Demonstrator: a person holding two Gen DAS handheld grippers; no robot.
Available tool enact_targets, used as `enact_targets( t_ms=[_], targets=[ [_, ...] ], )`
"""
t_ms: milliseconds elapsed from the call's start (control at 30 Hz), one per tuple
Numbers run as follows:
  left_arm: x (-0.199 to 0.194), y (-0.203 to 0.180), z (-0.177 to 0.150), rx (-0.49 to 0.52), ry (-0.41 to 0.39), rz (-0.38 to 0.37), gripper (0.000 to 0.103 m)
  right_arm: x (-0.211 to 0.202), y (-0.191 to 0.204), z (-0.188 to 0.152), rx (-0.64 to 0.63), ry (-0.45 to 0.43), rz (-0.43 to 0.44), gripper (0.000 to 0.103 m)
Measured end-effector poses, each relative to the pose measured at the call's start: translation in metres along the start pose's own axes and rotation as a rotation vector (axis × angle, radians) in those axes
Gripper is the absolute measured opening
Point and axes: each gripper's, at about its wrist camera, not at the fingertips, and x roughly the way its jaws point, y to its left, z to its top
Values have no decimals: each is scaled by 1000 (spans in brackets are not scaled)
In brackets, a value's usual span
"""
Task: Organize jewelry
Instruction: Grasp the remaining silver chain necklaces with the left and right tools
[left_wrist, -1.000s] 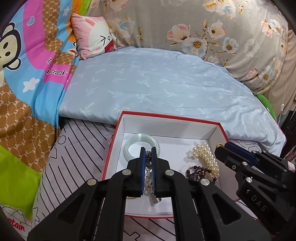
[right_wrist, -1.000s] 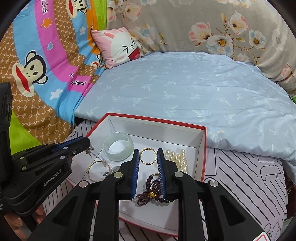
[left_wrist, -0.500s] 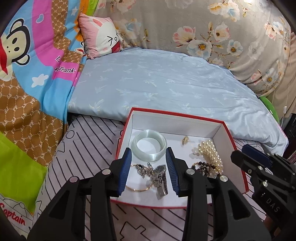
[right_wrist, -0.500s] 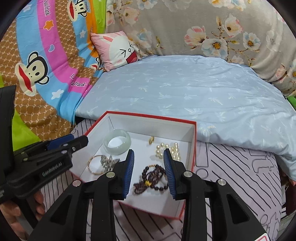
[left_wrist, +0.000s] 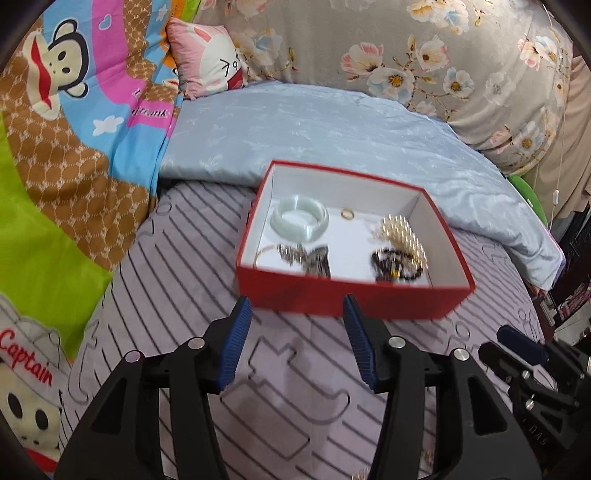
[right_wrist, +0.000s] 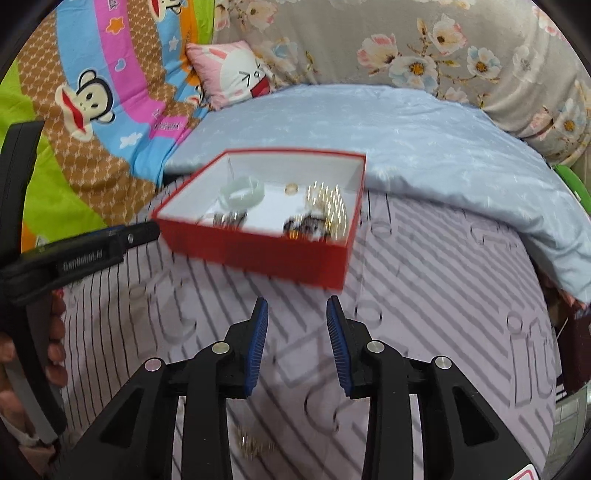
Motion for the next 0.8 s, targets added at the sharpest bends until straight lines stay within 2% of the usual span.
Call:
enact_targets(
  t_ms=[133, 300, 533, 667, 800],
  targets=[
    [-6, -2, -27, 13, 38, 0, 50, -5, 8, -35, 0, 58, 26, 33],
    [-10, 0, -57, 3, 92, -3, 50, -2, 26, -60, -21, 98, 51, 33],
    [-17, -1, -81, 6, 129, 2, 50, 10, 30, -72, -36, 124, 27, 33],
    [-20, -2, -91, 13, 150, -1, 50, 11, 30, -72, -57, 117, -2, 26],
    [-21, -7, -98, 21, 165, -14, 50, 11, 26, -73, -41, 116, 0, 25]
  ],
)
